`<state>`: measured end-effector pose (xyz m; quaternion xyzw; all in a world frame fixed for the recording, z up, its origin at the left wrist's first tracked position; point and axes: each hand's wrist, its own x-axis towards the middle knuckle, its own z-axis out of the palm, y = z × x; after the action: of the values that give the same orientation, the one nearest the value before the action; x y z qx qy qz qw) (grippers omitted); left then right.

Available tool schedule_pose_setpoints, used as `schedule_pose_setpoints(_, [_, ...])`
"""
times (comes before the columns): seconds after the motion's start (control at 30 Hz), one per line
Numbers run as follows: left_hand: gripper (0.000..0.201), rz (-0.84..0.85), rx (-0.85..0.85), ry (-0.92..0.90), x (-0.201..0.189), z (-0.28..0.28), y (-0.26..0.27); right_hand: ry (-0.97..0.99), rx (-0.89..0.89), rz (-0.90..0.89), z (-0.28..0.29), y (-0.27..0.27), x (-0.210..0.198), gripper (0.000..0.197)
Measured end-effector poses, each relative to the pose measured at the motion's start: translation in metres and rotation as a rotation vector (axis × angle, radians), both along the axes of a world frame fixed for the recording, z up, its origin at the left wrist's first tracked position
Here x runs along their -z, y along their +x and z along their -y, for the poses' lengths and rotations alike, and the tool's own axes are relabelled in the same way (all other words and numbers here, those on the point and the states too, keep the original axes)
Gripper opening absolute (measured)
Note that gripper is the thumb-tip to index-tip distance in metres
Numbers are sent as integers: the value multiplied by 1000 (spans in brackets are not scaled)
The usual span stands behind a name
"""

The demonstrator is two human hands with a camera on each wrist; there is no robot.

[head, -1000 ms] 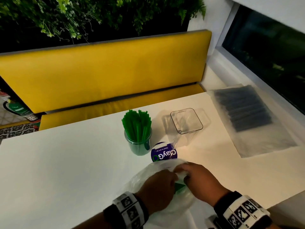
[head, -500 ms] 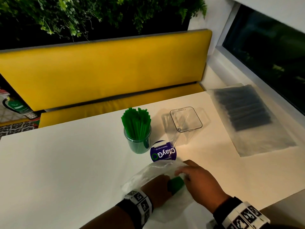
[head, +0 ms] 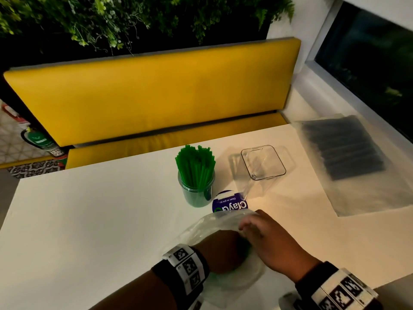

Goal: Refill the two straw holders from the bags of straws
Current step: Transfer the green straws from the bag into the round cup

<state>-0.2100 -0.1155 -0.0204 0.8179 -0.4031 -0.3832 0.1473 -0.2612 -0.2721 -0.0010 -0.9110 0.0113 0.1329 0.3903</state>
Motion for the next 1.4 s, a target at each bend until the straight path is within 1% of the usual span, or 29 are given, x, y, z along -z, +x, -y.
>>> schedule_pose_setpoints(0.03, [25,5,-18,-31,-3,-1,1,-16,50,27,2,2,4,20])
schedule_pose_setpoints(0.1, [18,-36,-147,-113,-12,-6,4,-93,139,13,8,5,12,26])
schedule_pose_setpoints(0.2, [18,-111,-328,-247,-27,-14,6,-265,194,-124,20,6,22,25])
schedule_pose_setpoints(0.27, [13,-264,-415,-427,-45,-18,5,-396,167,-185,20,5,26,19])
schedule_pose_setpoints(0.3, [10,-354,-434,-542,-57,-21,5,-440,139,-194,18,5,26,19])
schedule_pose_setpoints(0.33, [9,-404,-454,-660,-71,-25,8,-462,95,-178,15,4,25,19])
schedule_pose_setpoints(0.4, [9,-383,-574,-893,-100,-39,19,-460,-13,-118,9,6,18,16])
schedule_pose_setpoints(0.5, [18,-214,-896,-1210,-136,-64,54,-406,-181,-88,2,12,8,32])
schedule_pose_setpoints(0.57, [16,-130,-1007,-1327,-146,-74,78,-389,-268,-93,-1,19,1,40])
schedule_pose_setpoints(0.67, [12,-85,-1093,-1363,-147,-71,100,-300,-323,-29,-3,33,-8,42])
schedule_pose_setpoints(0.77, [10,-51,-1099,-1373,-144,-64,110,-204,-329,73,-7,43,-17,34])
schedule_pose_setpoints(0.83, [10,-33,-1105,-1381,-143,-60,116,-191,-313,53,-13,49,-26,32])
schedule_pose_setpoints(0.87, [10,-26,-1110,-1383,-143,-59,118,-219,-303,27,-17,53,-29,38])
schedule_pose_setpoints(0.93, [11,-12,-1105,-1379,-139,-57,122,-339,-294,-6,-25,63,-33,57])
schedule_pose_setpoints(0.97, [11,-10,-1097,-1373,-137,-55,123,-390,-291,-6,-28,69,-32,60])
schedule_pose_setpoints(1.07, [10,-11,-1095,-1361,-130,-52,129,-463,-266,40,-37,86,-22,51])
schedule_pose_setpoints(1.2, [10,20,-1108,-1391,-123,-44,137,-430,-219,132,-43,94,-17,32])
schedule_pose_setpoints(1.3, [8,80,-1067,-1428,-117,-41,144,-431,-223,174,-44,95,-15,21])
schedule_pose_setpoints(1.37, [8,116,-1043,-1393,-110,-41,148,-438,-223,192,-45,97,-17,18])
schedule_pose_setpoints(1.4, [8,133,-1042,-1342,-107,-41,146,-445,-221,196,-46,98,-17,18])
